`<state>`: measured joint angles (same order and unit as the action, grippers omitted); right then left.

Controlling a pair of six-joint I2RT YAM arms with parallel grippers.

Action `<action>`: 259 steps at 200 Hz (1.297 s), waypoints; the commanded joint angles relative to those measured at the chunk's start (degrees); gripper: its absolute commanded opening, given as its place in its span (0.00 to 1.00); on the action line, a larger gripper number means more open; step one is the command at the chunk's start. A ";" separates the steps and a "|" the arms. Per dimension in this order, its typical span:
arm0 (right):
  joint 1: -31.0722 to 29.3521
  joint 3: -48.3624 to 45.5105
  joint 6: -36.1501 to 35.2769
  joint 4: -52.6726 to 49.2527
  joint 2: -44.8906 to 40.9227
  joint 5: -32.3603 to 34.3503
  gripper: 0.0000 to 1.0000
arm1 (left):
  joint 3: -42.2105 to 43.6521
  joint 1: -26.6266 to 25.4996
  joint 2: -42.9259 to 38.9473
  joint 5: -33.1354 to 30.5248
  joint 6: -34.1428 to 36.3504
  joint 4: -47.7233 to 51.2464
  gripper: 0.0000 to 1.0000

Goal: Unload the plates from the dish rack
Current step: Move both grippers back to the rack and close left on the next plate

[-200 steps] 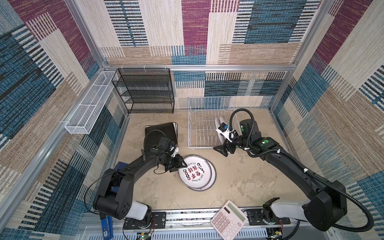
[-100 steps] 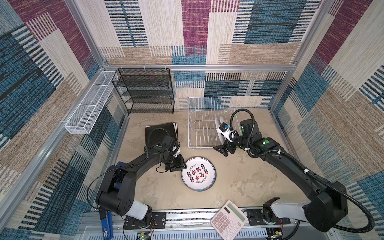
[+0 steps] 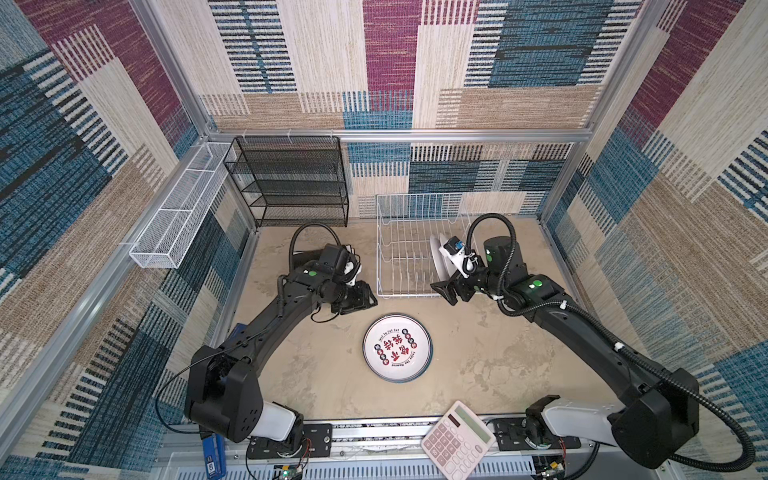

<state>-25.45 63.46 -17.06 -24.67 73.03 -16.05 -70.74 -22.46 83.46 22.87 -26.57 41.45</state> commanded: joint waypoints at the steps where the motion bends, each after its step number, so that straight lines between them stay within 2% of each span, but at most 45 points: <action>1: 0.64 1.48 5.70 -0.11 0.66 5.99 0.99 | -7.02 -0.12 1.52 -0.08 2.52 0.96 0.53; 53: 7.77 0.10 15.98 1.36 -2.16 4.12 0.99 | -25.24 -2.86 13.04 3.47 3.04 0.77 0.59; 115: 11.39 -3.19 19.52 2.08 -6.55 5.23 0.99 | -43.14 -8.93 30.32 5.61 0.96 0.80 0.57; 188: 11.85 -3.89 19.96 2.75 -7.57 4.54 0.99 | -52.88 -10.41 42.44 4.86 -4.04 0.76 0.48; 215: 11.89 -3.65 19.92 3.00 -7.89 4.89 0.99 | -55.16 -11.11 44.69 3.09 -4.18 0.83 0.47; 259: 11.88 -3.35 20.23 2.86 -8.15 5.06 0.99 | -56.11 -11.37 47.36 3.34 -6.49 0.74 0.40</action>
<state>-13.52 59.37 2.52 -23.42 65.14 -11.35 -126.21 -33.78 129.91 27.03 -30.79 42.00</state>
